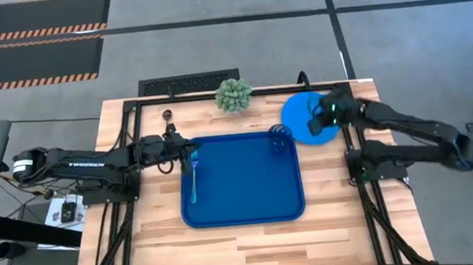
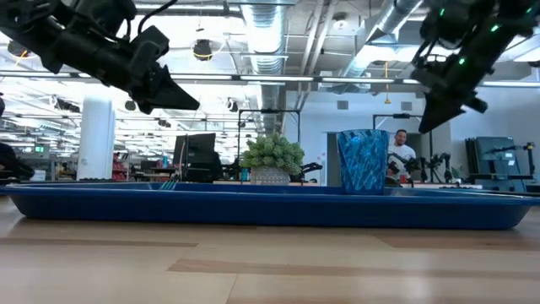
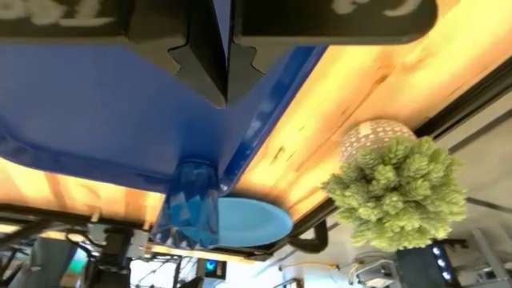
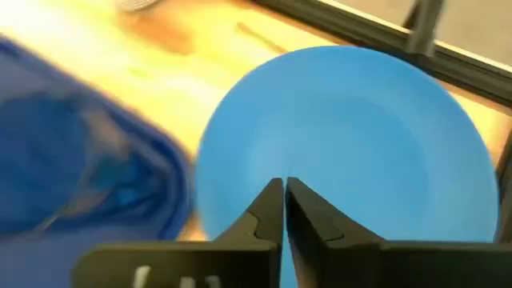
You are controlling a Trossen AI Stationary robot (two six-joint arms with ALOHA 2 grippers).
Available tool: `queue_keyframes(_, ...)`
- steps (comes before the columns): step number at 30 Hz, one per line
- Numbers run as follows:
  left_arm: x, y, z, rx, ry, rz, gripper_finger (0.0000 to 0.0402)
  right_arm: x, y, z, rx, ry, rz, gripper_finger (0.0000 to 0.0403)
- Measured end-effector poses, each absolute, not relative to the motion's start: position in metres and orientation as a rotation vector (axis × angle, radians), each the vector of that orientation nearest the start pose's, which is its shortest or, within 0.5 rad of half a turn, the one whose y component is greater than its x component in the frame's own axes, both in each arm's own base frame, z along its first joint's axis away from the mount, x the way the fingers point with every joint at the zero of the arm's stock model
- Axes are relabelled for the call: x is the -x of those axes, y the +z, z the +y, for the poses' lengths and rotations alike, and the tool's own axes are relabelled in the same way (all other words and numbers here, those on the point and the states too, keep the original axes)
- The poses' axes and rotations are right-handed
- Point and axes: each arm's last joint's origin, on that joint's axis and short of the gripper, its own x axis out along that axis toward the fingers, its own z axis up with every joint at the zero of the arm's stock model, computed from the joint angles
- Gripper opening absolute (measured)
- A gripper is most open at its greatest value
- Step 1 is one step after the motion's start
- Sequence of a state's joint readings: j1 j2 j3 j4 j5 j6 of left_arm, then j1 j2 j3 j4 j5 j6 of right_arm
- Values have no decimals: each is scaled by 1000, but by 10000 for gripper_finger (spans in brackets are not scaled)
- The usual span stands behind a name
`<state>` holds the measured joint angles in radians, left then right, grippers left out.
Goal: Pick and place plate/cup/fork/spoon on tray
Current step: Put the blue plate to the right of the fork on the blue serving tray
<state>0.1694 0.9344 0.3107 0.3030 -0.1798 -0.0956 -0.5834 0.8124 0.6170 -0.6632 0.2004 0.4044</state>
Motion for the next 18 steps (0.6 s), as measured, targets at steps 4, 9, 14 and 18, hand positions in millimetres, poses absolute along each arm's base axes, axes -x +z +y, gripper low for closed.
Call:
queue_keyframes(4, -184, 191, 40, 95, 378, 308, 0, -105, 226, -126, -652, -945, 719, 71)
queue_keyframes(9, -184, 191, 40, 97, 347, 312, 0, -92, 214, -137, -828, -939, 770, 117)
queue_keyframes(14, -184, 191, 40, 105, 340, 311, 0, -98, 217, -118, -845, -957, 795, 151)
queue_keyframes(18, -184, 191, 40, 104, 341, 311, 0, -101, 224, -94, -836, -1077, 730, 155)
